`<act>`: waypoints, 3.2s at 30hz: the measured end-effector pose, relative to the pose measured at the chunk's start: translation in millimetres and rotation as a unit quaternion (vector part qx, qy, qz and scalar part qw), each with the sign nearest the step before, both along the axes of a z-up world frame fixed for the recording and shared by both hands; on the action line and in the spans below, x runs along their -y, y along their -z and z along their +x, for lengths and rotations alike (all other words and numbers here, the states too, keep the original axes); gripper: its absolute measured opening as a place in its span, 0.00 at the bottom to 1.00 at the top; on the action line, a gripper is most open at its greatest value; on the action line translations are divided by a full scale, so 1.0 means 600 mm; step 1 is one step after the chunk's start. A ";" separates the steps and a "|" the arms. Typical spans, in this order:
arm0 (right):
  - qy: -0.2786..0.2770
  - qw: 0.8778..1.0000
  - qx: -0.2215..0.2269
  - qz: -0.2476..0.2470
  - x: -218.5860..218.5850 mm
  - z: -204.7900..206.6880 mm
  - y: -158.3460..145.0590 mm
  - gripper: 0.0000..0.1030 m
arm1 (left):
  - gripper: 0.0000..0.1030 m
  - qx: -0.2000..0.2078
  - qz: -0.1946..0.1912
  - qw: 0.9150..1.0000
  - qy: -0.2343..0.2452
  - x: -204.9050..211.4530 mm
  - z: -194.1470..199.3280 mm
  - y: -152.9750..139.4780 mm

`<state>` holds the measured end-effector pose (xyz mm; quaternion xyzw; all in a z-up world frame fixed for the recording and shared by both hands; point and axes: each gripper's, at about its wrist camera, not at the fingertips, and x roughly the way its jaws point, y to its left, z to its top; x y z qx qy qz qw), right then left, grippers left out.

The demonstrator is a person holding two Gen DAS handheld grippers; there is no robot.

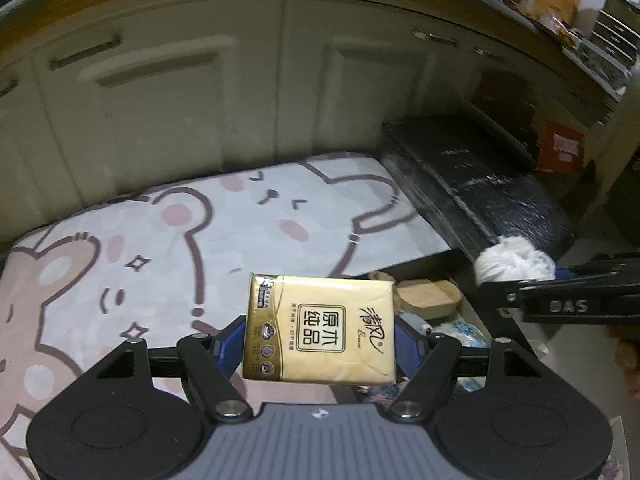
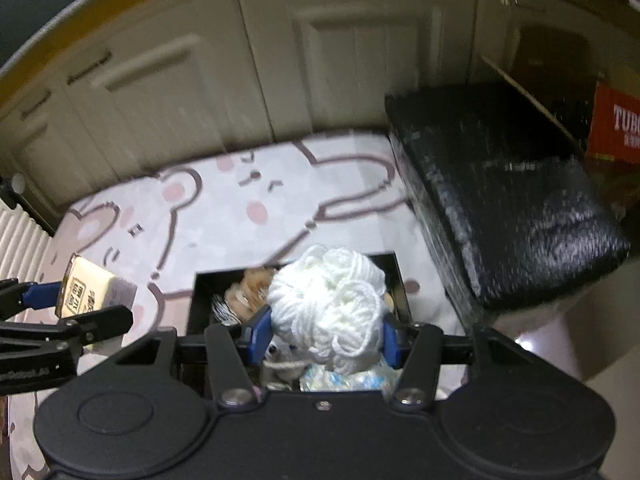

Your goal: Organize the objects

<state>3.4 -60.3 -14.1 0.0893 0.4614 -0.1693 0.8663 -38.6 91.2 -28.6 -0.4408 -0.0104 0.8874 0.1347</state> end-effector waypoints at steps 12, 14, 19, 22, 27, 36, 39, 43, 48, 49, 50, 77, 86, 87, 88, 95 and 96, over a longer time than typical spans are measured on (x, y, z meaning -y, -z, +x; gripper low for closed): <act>0.017 0.998 -0.053 0.023 0.025 0.017 0.052 0.59 | 0.71 0.042 0.024 0.999 0.019 -0.029 -0.022 0.032; 0.025 0.998 -0.050 0.021 0.029 0.018 0.052 0.71 | 0.71 0.055 0.034 0.998 0.021 -0.035 -0.025 0.039; 0.045 0.998 -0.037 0.032 0.046 0.012 0.047 0.72 | 0.71 0.079 0.049 0.995 0.022 -0.062 -0.034 0.053; 0.052 0.998 -0.032 0.031 0.052 0.007 0.043 0.72 | 0.71 0.092 0.067 0.993 0.021 -0.080 -0.040 0.060; 0.063 0.997 -0.026 0.035 0.064 -0.002 0.038 0.72 | 0.71 0.116 0.113 0.987 0.018 -0.111 -0.054 0.071; 0.079 0.996 -0.004 0.050 0.079 -0.015 0.023 0.72 | 0.80 0.136 0.167 0.976 0.012 -0.159 -0.066 0.091; 0.082 0.995 -0.005 0.049 0.082 -0.017 0.023 0.71 | 0.86 0.138 0.151 0.979 0.007 -0.160 -0.069 0.093; 0.085 0.995 -0.008 0.047 0.083 -0.018 0.025 0.71 | 0.86 0.142 0.148 0.979 -0.005 -0.149 -0.070 0.094; 0.081 0.996 -0.011 0.044 0.078 -0.018 0.024 0.71 | 0.86 0.141 0.143 0.980 -0.018 -0.136 -0.069 0.093; 0.080 0.996 -0.012 0.043 0.077 -0.018 0.024 0.71 | 0.86 0.141 0.142 0.980 -0.019 -0.134 -0.068 0.092; 0.079 0.996 -0.012 0.042 0.076 -0.019 0.023 0.71 | 0.86 0.141 0.140 0.980 -0.019 -0.133 -0.067 0.089; 0.060 0.998 0.003 -0.004 0.027 -0.049 -0.026 0.74 | 0.92 0.100 0.071 0.987 -0.102 -0.031 -0.021 0.024; 0.050 0.999 0.010 -0.018 -0.001 -0.054 -0.048 0.84 | 1.00 0.083 0.044 0.986 -0.139 0.013 0.000 0.000; 0.048 0.999 0.011 -0.022 -0.005 -0.054 -0.051 0.86 | 1.00 0.081 0.040 0.986 -0.141 0.017 0.002 -0.004; 0.048 0.998 0.012 -0.027 -0.008 -0.056 -0.056 0.88 | 1.00 0.079 0.037 0.986 -0.144 0.022 0.005 -0.008; 0.055 0.997 0.009 -0.047 -0.028 -0.073 -0.084 0.94 | 1.00 0.047 0.027 0.987 -0.153 0.050 0.034 -0.052; 0.055 0.997 0.007 -0.049 -0.031 -0.076 -0.088 0.94 | 1.00 0.042 0.023 0.987 -0.152 0.051 0.037 -0.058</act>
